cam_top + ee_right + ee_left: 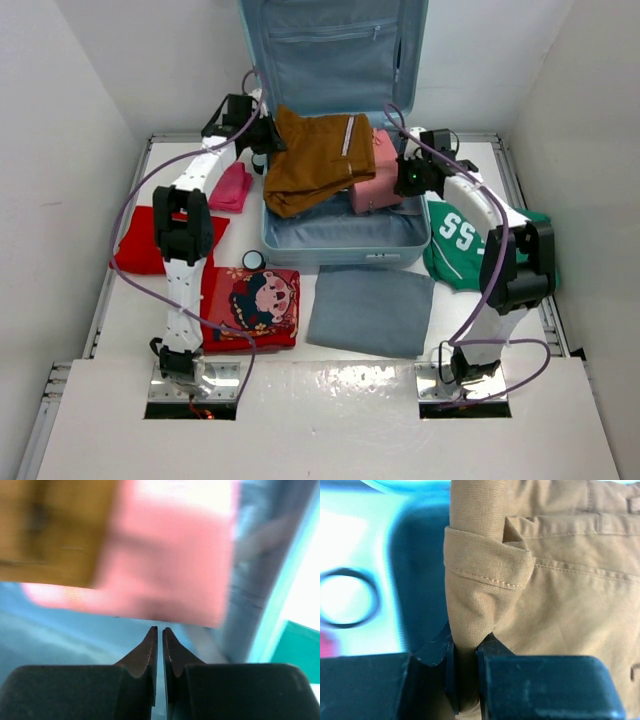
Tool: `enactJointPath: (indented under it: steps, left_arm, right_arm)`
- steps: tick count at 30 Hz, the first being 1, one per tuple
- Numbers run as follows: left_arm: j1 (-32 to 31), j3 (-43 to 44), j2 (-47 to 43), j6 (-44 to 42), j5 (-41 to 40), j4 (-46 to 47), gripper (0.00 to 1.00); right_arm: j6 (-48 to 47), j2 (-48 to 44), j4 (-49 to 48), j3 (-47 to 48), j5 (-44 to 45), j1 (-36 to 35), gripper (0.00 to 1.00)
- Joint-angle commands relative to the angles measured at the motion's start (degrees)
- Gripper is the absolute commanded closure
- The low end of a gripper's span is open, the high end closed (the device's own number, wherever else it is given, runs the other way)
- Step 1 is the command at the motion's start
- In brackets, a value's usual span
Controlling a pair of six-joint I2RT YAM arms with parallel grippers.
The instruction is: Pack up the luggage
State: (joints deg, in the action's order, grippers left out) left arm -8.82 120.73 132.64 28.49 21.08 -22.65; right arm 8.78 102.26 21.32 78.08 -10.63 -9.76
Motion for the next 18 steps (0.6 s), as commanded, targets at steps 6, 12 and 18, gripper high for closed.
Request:
enactJointPath:
  steps: [6,12,18]
  left_arm:
    - [-4.4,5.7,-3.9,-20.5,-27.8,-10.6,1.0]
    - [-10.2,6.3,-2.2,-27.6,-31.2,-14.8,1.0]
    - [-20.0,7.6,-0.1,-33.3,-38.8,-15.3,0.95]
  right_arm:
    - [-1.6,-1.8,0.6,-2.1,7.1,2.8,0.95]
    - [-0.1,-2.2,1.3,-1.3,3.3,3.2,0.95]
    - [1.2,-2.8,2.4,0.4,0.6,3.1,0.95]
